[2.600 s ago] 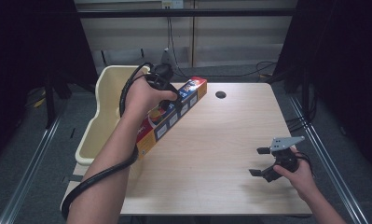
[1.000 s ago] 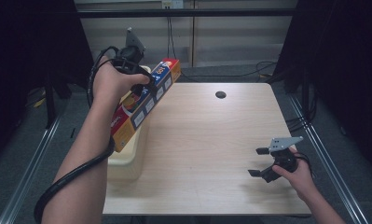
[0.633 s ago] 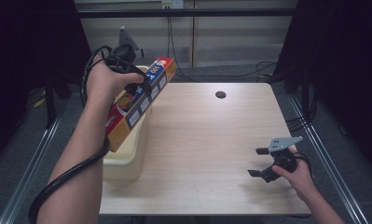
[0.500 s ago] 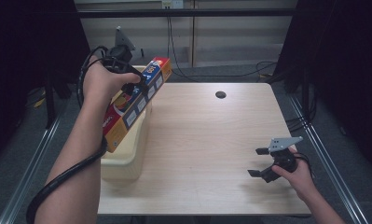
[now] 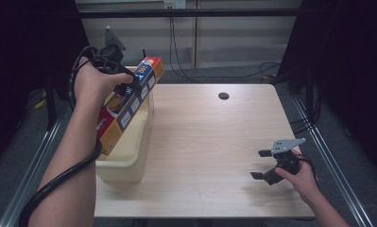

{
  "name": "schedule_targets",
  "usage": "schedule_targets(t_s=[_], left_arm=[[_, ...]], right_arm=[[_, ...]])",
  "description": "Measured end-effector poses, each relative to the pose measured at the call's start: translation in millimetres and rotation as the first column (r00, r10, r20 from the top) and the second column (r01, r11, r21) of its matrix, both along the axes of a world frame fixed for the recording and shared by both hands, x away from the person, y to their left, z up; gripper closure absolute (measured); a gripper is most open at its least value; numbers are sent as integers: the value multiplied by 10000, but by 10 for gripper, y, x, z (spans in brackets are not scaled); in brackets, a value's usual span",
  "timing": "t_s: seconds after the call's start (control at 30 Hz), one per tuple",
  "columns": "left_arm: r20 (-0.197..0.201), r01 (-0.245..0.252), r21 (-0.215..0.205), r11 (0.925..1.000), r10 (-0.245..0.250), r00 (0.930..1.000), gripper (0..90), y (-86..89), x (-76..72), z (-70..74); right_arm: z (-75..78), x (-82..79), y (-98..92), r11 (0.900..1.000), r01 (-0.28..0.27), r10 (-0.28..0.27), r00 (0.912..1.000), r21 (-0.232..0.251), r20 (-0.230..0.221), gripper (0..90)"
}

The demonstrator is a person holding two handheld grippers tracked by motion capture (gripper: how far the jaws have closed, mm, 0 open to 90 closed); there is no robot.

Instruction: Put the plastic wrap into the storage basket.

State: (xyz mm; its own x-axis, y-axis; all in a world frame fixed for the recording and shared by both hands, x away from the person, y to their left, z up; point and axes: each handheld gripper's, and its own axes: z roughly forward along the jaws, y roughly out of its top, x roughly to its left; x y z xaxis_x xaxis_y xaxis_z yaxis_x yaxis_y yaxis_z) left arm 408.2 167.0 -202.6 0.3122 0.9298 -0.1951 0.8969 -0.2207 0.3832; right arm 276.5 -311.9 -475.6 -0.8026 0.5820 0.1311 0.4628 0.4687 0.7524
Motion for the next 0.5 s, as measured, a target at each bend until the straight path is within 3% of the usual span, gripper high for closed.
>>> schedule_targets(t_s=[0.5], left_arm=[[-124, -538, 111, 9985, 540, 9985, 411, 129, -60, -55]], right_arm=[[4, 41, 27, 10000, -85, 85, 9999, 4, 85, 30]])
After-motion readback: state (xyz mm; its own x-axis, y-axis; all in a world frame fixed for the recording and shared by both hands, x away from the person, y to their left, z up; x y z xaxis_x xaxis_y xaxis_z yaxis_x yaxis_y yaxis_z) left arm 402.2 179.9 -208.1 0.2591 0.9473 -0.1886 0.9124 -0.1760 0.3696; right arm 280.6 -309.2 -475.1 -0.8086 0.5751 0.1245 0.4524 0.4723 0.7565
